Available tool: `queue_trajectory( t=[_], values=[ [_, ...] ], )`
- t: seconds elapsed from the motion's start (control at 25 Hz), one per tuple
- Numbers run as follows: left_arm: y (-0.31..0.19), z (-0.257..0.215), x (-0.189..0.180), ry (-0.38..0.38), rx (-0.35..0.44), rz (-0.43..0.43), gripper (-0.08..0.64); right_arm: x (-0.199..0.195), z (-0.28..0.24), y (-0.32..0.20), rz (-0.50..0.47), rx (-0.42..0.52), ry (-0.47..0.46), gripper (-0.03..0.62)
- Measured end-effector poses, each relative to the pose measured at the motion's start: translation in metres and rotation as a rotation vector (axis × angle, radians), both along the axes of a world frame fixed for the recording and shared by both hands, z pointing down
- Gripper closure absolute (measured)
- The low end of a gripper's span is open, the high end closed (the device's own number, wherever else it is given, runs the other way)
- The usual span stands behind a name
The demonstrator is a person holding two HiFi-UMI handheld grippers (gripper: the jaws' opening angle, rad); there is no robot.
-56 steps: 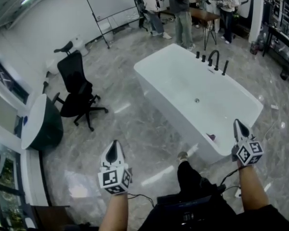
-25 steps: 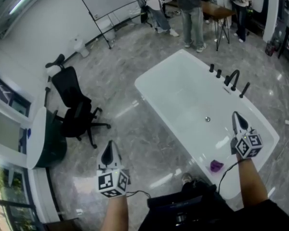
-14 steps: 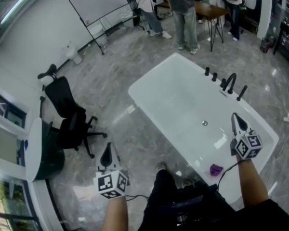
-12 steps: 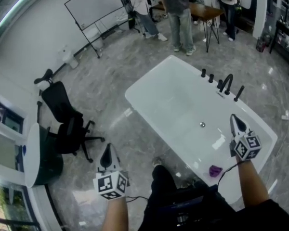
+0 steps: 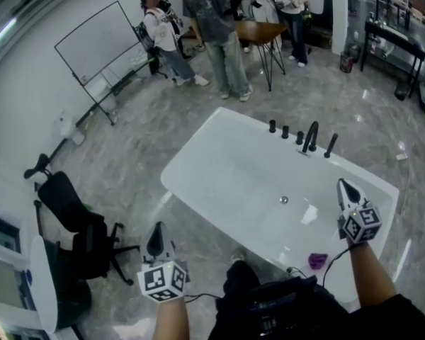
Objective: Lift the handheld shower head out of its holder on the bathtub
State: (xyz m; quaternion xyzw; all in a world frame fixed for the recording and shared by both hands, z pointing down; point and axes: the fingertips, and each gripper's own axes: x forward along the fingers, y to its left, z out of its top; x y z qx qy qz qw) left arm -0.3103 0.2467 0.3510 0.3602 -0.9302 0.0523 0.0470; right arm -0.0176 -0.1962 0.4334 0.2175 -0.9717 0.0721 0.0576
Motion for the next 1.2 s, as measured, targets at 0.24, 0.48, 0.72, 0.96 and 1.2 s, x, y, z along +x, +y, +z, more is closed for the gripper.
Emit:
queue_trajectory(
  t=[0.24,0.48,0.72,0.96,1.2],
  values=[
    [-0.081,0.01,-0.053,0.001,-0.014,0.18,0.551,0.01,0.016,-0.023,0.181,-0.019,0.017,0.584],
    [-0.164,0.018,-0.102,0.019,-0.017,0.354,0.551,0.001,0.019,-0.023,0.294,-0.013,0.048,0.584],
    [-0.249,0.021,-0.115,0.023,-0.017,0.543,0.551,0.015,0.017,-0.027,0.424,-0.013,0.087,0.584],
    [-0.32,0.028,-0.113,0.036,-0.021,0.724,0.551,0.015,0.011,-0.013,0.533,0.021,0.148,0.584],
    [-0.364,0.028,-0.107,0.073,0.0,0.872,0.551,0.0,-0.009,0.01,0.63,0.021,0.108,0.584]
  ],
)
